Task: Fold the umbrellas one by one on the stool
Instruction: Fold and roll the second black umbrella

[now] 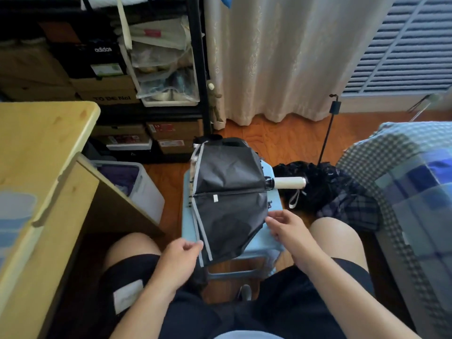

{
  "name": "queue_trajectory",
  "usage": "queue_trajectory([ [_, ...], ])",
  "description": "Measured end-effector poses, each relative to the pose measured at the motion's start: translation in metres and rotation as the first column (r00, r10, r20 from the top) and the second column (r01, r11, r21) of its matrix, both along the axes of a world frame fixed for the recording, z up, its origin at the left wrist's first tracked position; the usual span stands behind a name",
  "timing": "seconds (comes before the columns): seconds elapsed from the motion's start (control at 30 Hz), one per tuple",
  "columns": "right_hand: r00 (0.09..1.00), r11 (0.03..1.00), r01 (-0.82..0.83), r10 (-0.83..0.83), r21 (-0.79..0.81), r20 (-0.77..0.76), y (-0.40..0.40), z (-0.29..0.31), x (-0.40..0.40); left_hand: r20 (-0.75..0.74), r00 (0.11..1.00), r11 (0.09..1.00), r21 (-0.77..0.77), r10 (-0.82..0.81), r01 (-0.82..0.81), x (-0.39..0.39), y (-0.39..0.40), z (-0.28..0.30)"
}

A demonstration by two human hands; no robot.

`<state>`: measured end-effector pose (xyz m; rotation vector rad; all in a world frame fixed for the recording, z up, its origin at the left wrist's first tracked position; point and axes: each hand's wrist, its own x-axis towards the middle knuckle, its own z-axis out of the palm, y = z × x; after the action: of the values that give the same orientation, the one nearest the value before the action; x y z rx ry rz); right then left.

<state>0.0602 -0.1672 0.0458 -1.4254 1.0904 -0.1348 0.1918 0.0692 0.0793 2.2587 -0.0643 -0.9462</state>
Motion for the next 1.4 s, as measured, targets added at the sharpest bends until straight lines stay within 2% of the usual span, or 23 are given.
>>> queue_trajectory([
  [0.07,0.999,0.999,0.043,-0.043,0.030,0.008,0.004,0.005,0.005,0.019,0.998,0.997,0.050,-0.067,0.066,-0.011,0.001,-0.001],
  [0.13,0.998,0.996,0.065,-0.065,0.061,0.005,0.005,0.008,0.008,0.035,0.997,0.997,0.038,-0.065,0.064,-0.015,-0.003,0.003],
  [0.37,0.998,0.992,0.068,-0.066,0.105,-0.023,0.013,0.012,0.014,-0.017,0.999,0.999,-0.034,0.029,-0.030,-0.014,-0.017,0.003],
  [0.63,0.987,0.958,0.158,-0.146,0.241,-0.068,0.009,0.014,0.019,-0.180,0.957,0.956,-0.141,0.229,-0.256,-0.025,-0.023,0.003],
  [0.77,0.982,0.930,0.187,-0.178,0.317,-0.059,0.006,0.016,0.018,-0.153,0.964,0.963,-0.123,0.220,-0.239,-0.030,-0.021,0.001],
  [0.93,0.987,0.938,0.155,-0.158,0.311,-0.017,0.013,0.025,0.019,-0.146,0.967,0.968,-0.110,0.210,-0.227,-0.031,-0.021,-0.004],
  [1.1,0.963,0.949,0.102,-0.170,0.300,0.209,0.021,0.037,0.019,-0.003,0.989,0.988,-0.033,0.148,-0.148,-0.033,-0.021,-0.007],
  [1.23,0.989,0.949,0.057,-0.096,0.310,0.111,0.024,0.037,0.019,0.052,0.992,0.993,0.020,0.111,-0.112,-0.036,-0.023,-0.005],
  [1.33,0.983,0.940,-0.028,-0.036,0.339,0.181,0.022,0.034,0.012,-0.010,0.985,0.983,-0.065,0.172,-0.172,-0.035,-0.025,-0.005],
  [1.4,0.982,0.960,-0.072,0.022,0.270,0.186,0.022,0.037,0.009,-0.114,0.959,0.954,-0.121,0.259,-0.273,-0.034,-0.025,-0.003],
])
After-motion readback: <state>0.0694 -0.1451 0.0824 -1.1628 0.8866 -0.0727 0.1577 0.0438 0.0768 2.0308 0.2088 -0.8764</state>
